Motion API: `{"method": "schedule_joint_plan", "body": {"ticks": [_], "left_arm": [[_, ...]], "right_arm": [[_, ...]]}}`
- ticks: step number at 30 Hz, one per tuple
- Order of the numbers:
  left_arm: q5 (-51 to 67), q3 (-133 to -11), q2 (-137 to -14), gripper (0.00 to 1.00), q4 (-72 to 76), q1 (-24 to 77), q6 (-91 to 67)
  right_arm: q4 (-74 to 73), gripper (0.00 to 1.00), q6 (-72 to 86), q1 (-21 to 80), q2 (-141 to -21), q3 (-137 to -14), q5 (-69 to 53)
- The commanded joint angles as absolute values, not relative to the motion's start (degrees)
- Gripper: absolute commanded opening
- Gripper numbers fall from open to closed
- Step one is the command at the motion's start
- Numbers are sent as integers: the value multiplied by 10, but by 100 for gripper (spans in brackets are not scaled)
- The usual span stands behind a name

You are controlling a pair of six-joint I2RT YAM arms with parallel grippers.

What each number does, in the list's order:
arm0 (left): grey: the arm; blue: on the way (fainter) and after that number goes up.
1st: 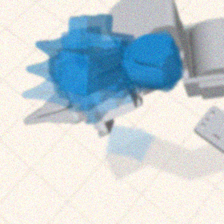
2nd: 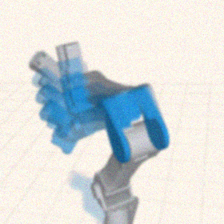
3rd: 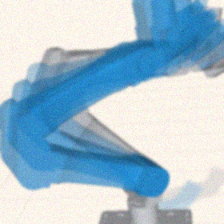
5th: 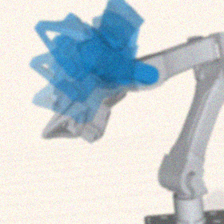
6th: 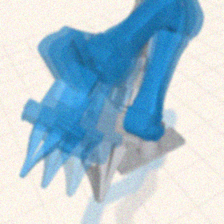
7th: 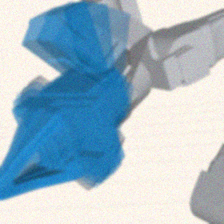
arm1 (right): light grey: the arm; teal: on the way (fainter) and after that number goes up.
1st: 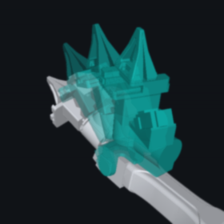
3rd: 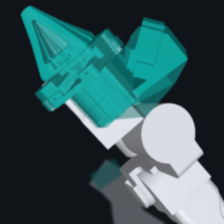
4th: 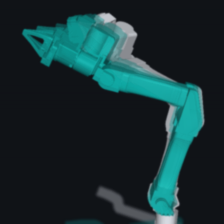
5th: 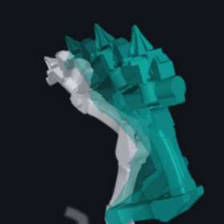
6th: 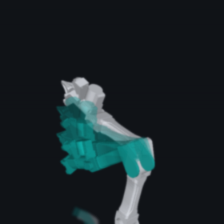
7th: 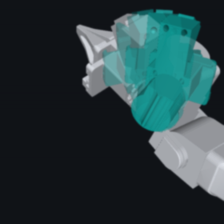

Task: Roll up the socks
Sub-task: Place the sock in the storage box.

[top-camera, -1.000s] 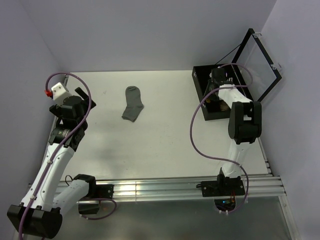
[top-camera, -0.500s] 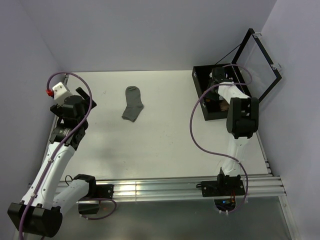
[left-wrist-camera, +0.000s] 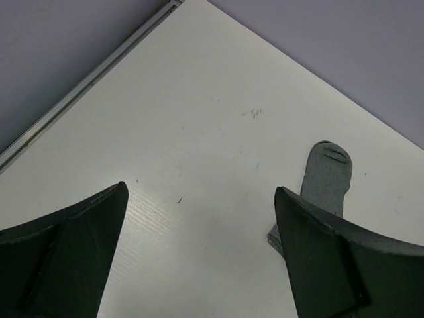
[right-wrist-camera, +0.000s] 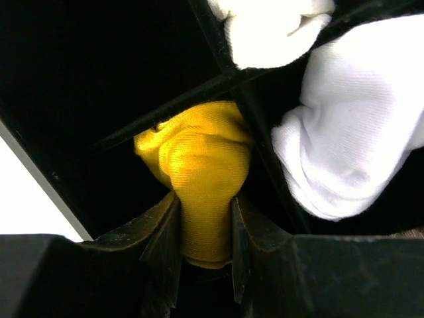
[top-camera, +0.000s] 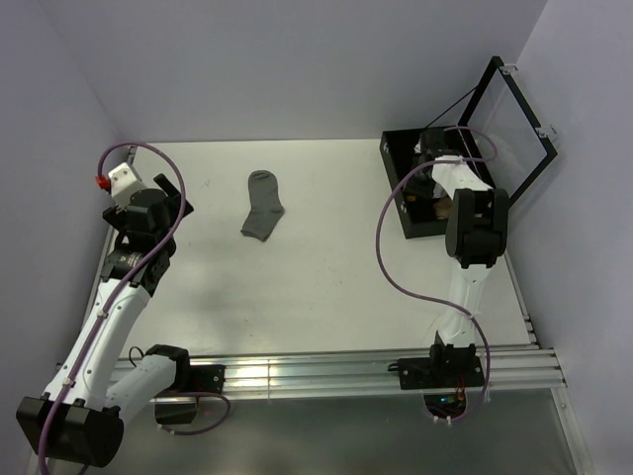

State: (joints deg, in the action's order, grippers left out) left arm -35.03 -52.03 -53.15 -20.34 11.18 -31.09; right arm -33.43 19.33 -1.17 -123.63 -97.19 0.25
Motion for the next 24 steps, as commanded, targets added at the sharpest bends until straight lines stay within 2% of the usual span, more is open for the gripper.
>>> {"method": "schedule_joint_plan", "body": {"ticks": [1,7,11,18,24], "left_arm": [[-341,-518,-530,97,-182,111,-303],[-340,-517,-528,97,-181,111,-304],[-340,-517,-526,97,-182,111,-304],[-340,-517,-525,97,-181,111,-304],[-338,-516,-524,97,-182,111,-304]], "right_arm": [[-364,32,182,-12,-1263,-992,-36],[-346,46,179,-12,-1201,-975,-40],[-347,51,176,-12,-1172,-984,-30],[-341,52,185,-12,-1145,-974,-18],[-323,48,189,-12,-1107,-957,-4]]}}
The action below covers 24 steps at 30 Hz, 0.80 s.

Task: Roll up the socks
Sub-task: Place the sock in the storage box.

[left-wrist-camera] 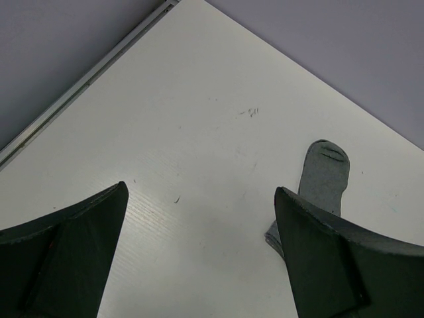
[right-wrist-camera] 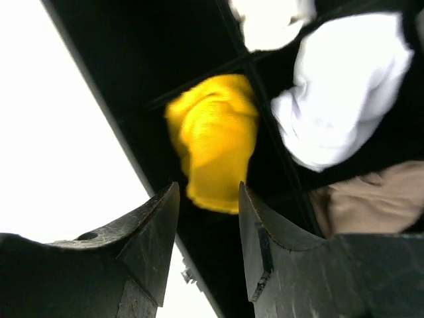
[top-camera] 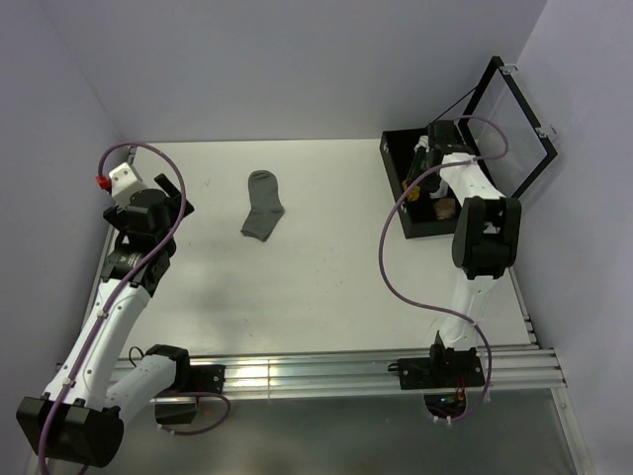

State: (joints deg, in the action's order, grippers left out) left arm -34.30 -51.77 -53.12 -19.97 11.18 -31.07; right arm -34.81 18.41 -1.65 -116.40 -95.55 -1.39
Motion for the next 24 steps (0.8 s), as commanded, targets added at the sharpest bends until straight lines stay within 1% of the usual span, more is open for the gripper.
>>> {"method": "schedule_joint_plan", "body": {"ticks": [1,9,14,20,24], "left_arm": [[-338,-516,-524,97,-181,111,-304],[-336,-516,-521,97,-181,111,-304],[-334,-515,-517,97,-181,111,-304],[-328,-514,-512,97,-180,111,-304],[-323,-513,-508,97,-178,112,-305]], "right_arm": [[-323,48,190,-12,-1106,-957,-3],[-310,41,200,-13,-1116,-938,-3],[-301,39,206,-12,-1147,-912,-23],[-301,34,204,-12,-1187,-887,-70],[-301,33,200,-13,-1186,-882,-69]]}}
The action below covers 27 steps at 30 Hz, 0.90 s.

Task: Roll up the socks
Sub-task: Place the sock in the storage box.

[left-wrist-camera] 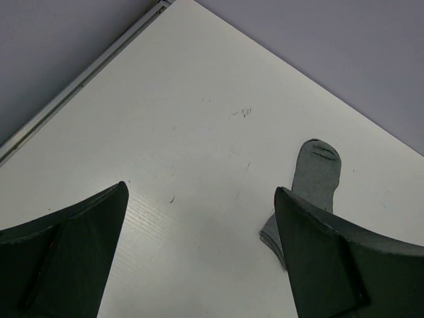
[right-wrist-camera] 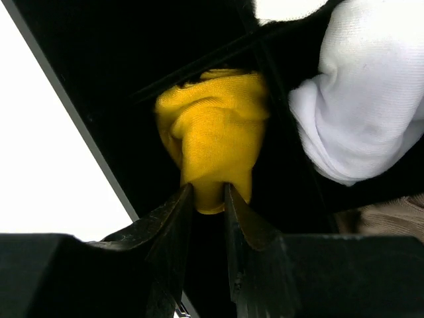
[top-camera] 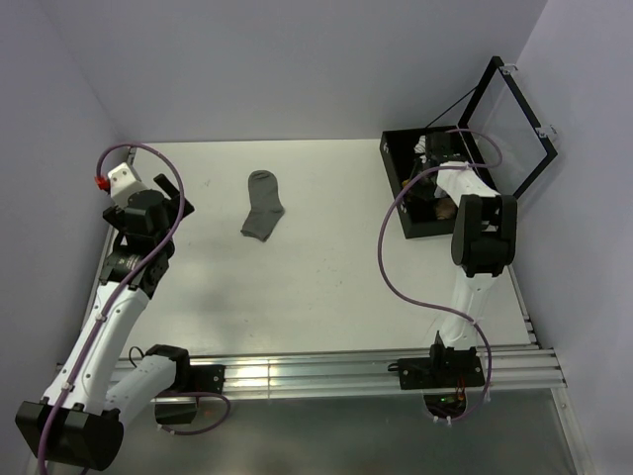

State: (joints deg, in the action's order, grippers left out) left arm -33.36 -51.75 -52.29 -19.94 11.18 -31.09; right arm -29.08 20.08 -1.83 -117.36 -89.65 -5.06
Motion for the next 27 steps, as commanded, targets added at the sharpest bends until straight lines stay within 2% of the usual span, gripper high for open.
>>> {"method": "schedule_joint_plan", "body": {"ticks": [1,6,13,18,22,27], "left_arm": [[-323,-512,-507,97,-178,111,-304],[-313,-509,-501,97,-171,111,-304],[-287,-509,-512,98,-166,111,-306],[-199,-532,-564,97,-188,111,-319],[-121,-565,-628,98,-215,111,-329],[-44,-625,-726,97,-254,112,-343]], "right_arm": [[-299,33,200,-12,-1179,-880,-69],[-294,36,197,-13,-1123,-893,-63],[-287,49,196,-12,-985,-883,-26],[-272,58,181,-11,-840,-847,-24],[-246,63,176,-12,-703,-772,-15],[-218,82,196,-12,-548,-698,-26]]}}
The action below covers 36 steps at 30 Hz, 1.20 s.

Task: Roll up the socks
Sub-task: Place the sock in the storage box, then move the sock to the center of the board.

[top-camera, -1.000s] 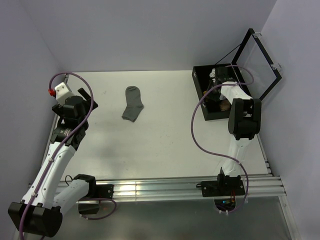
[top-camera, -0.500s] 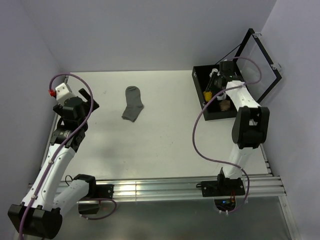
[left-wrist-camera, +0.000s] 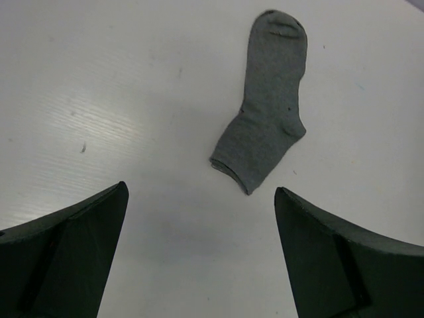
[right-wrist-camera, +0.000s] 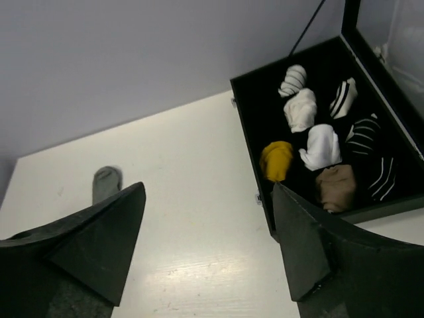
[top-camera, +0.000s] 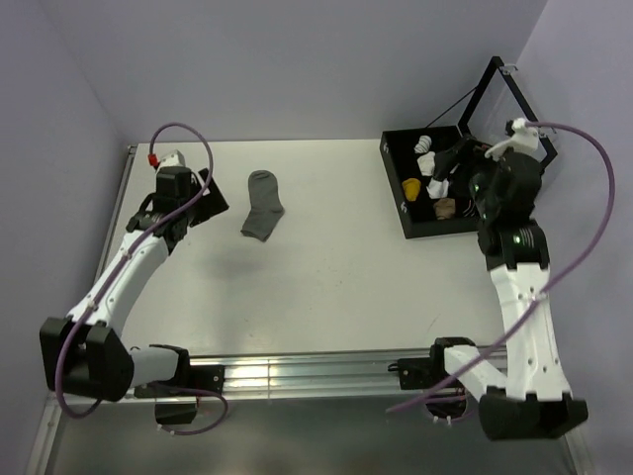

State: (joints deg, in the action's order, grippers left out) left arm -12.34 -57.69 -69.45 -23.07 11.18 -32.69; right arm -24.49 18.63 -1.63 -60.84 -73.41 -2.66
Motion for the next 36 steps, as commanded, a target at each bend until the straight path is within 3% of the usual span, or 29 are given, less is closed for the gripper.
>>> {"method": "schedule_joint_plan", "body": {"ticks": [1,3,7,21,29,36], "left_arm": [[-32,-640,-737,97,-256,113,-346],[-30,-653,-771,97,-259,122,-350],[-54,-709,-837,96,-265,155,-358],[-72,-795,-1072,96,-175,221,-423],[-76,-776,-1117,96,-133,256,-432],[-68,-673,-1101,96,-103,314,-469]], "right_arm": [[-210,85,209,-12,-502,-666,-33],[-181,91,228,-11,-452,-630,-37],[-147,93,264,-4,-363,-557,-45],[-153,95,263,69,-305,-453,-99],[-154,95,260,74,-312,-421,-127],[-142,95,235,74,-352,-420,-190]]}}
